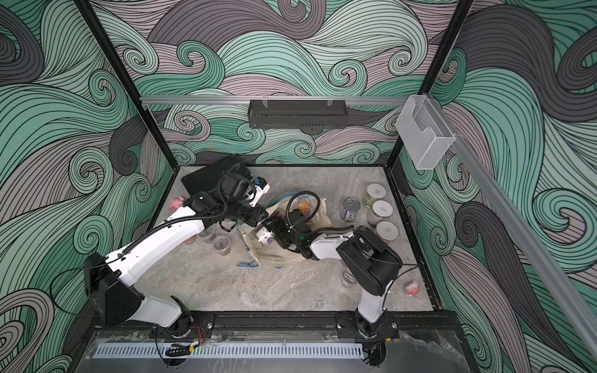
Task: Take out the seed jars from the canvas bag
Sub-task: Pick up the seed jar from the canvas bag, then place the canvas bag at the center of the board.
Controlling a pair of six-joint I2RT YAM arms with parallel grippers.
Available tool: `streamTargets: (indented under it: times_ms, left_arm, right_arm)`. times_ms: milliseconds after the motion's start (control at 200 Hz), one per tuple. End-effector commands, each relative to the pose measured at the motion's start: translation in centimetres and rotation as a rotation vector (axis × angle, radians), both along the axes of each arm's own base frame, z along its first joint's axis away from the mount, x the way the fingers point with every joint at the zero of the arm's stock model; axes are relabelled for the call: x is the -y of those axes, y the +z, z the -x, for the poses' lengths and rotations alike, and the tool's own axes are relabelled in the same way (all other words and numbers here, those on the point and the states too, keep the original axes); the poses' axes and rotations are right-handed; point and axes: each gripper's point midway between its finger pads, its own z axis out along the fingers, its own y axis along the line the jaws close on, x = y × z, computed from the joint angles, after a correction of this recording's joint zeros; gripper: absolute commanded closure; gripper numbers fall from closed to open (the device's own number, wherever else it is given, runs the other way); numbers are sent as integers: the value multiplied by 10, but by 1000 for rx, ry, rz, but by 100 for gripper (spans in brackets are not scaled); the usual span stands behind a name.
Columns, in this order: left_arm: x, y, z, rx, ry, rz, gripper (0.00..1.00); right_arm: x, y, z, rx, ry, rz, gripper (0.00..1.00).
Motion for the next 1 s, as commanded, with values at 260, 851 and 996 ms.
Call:
streamTargets:
  times_ms: [260, 851, 996]
  left_arm:
    - [-9, 10, -21, 23, 96, 9, 100]
    - [-27, 4, -71, -38, 211, 103, 99]
    - [-43, 1, -92, -87, 264, 143, 79]
  right_arm:
    - [48, 96, 0, 274, 4, 112, 32]
    - [71, 164, 18, 127, 34, -324, 32]
    - [67, 186, 19, 110, 55, -401, 32]
